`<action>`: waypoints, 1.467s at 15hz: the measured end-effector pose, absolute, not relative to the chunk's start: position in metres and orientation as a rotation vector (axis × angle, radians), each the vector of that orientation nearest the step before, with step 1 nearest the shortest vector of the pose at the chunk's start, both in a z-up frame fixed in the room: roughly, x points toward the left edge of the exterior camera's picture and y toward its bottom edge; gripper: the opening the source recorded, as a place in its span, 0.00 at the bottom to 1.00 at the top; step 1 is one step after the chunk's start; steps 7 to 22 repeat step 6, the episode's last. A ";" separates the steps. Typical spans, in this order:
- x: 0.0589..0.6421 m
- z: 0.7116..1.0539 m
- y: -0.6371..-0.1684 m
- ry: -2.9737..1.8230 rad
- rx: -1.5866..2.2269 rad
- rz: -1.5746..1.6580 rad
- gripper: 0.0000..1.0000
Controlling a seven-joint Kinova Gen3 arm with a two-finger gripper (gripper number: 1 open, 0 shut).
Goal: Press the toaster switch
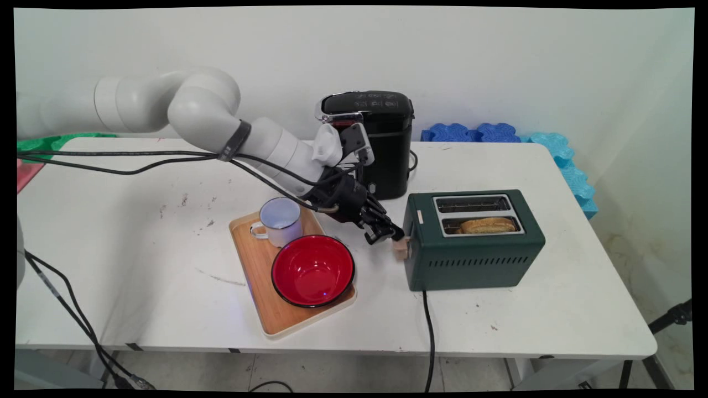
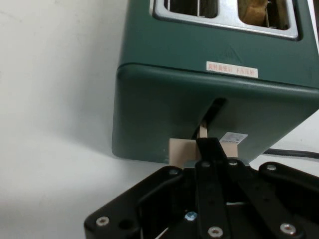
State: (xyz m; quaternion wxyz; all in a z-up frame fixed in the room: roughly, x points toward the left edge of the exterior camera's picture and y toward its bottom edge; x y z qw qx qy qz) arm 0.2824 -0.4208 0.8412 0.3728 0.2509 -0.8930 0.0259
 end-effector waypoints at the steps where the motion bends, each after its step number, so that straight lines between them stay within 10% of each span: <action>1: 0.283 0.840 -0.420 -2.287 0.643 0.067 0.00; 22: 0.284 0.838 -0.419 -2.284 0.641 0.071 0.00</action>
